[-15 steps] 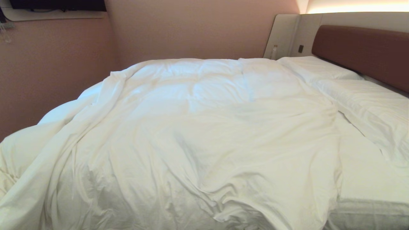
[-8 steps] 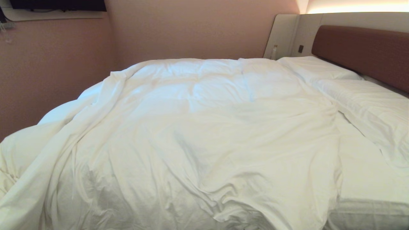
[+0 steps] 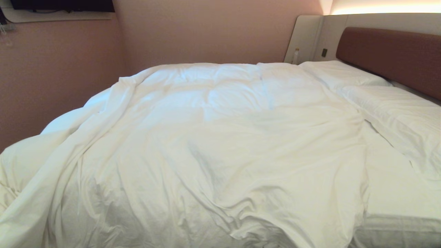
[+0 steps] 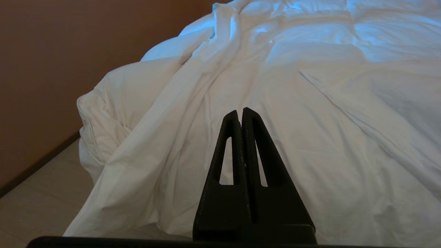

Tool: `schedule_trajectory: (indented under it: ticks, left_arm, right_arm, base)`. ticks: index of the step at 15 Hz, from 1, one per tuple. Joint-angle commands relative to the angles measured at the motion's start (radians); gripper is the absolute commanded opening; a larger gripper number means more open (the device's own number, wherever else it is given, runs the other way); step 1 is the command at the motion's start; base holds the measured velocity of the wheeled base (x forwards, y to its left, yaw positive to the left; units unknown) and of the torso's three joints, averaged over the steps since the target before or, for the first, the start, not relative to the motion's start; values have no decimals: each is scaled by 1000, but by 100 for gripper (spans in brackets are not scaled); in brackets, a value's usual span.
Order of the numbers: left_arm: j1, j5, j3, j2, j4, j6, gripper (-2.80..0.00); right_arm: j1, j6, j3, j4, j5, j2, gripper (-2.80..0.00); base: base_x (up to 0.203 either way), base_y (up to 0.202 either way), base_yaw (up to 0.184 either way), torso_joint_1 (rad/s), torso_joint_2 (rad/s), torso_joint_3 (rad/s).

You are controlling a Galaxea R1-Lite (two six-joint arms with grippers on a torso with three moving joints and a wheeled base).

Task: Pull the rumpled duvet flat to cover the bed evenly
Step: Flatten the corners of the folded blanket

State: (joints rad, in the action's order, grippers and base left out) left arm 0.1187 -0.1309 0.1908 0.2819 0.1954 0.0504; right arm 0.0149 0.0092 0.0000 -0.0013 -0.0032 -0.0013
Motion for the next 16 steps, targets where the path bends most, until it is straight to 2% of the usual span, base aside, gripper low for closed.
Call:
schedule_trajectory:
  ticks: [1,3,5,8,10,11,16]
  left_arm:
    - [-9,-1,-20,4,8,2,-280]
    - [-93,0,-38,-13,15,8,-280]
    - [-127,1,-69,-71,9,27,-280]
    - [-130,25,-137,-191,-3,56,-280]
    - [-128,78,-150,-274,-75,62,-280]
    - [-128,95,-155,-282,-108,58,-280]
    - [-128,106,-191,-282,-119,50,-280]
  right_arm:
    - [0,0,0,0,0,1,-280]
    - [0,0,0,0,0,1,-280]
    - [0,0,0,0,0,1,-280]
    - [0,0,0,0,0,1,-280]
    - [0,0,0,0,0,1,-280]
    - [0,0,0,0,0,1,-280]
    - [0,0,0,0,0,1,-280]
  base:
    - [0,0,0,0,0,0]
    - [0,0,0,0,0,0]
    - [0,0,0,0,0,0]
    - [0,0,0,0,0,0]
    - [0,0,0,0,0,0]
    - [0,0,0,0,0,0]
    - [0,0,0,0,0,0]
